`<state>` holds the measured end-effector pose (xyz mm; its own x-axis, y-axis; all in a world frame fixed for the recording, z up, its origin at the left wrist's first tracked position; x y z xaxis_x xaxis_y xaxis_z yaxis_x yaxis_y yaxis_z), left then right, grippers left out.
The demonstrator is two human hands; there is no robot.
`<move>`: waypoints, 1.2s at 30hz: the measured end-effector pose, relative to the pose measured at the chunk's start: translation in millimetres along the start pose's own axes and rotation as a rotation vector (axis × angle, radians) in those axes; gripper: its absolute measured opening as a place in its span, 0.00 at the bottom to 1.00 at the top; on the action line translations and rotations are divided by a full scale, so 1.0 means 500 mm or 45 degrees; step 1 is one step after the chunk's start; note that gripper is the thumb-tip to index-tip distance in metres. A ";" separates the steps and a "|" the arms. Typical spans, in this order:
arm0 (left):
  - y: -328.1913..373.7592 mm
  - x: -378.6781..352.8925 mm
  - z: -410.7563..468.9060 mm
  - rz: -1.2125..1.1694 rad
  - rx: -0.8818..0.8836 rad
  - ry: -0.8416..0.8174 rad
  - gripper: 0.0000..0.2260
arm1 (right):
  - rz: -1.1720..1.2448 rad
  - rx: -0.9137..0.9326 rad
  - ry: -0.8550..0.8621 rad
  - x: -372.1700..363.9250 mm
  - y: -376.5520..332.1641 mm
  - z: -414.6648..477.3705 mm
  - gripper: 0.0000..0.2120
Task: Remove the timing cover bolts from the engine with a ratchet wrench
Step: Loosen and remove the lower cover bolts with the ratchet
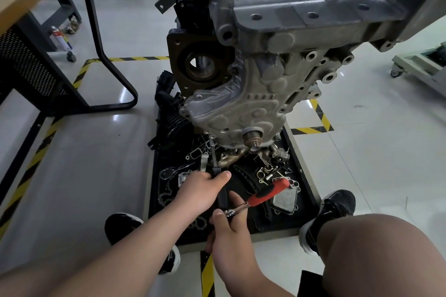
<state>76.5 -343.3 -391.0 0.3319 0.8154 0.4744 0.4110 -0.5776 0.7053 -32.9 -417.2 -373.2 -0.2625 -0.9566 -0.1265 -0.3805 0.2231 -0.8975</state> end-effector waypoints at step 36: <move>-0.022 -0.016 0.023 -0.104 0.046 -0.112 0.22 | 0.839 -0.815 0.147 -0.011 0.064 0.013 0.24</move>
<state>78.9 -343.9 -408.7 0.3688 0.8541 0.3666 0.4693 -0.5116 0.7197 -37.9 -406.2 -404.0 -0.6734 -0.5829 -0.4547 -0.5316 0.8092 -0.2501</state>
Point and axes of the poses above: each hand's wrist, its own z-axis towards the middle knuckle, its own x-axis out of the back of the hand, y = z × x, the point moved 7 cm from there along z, towards the middle knuckle, and after that the axes turned 6 degrees about x, right-handed, at the moved point
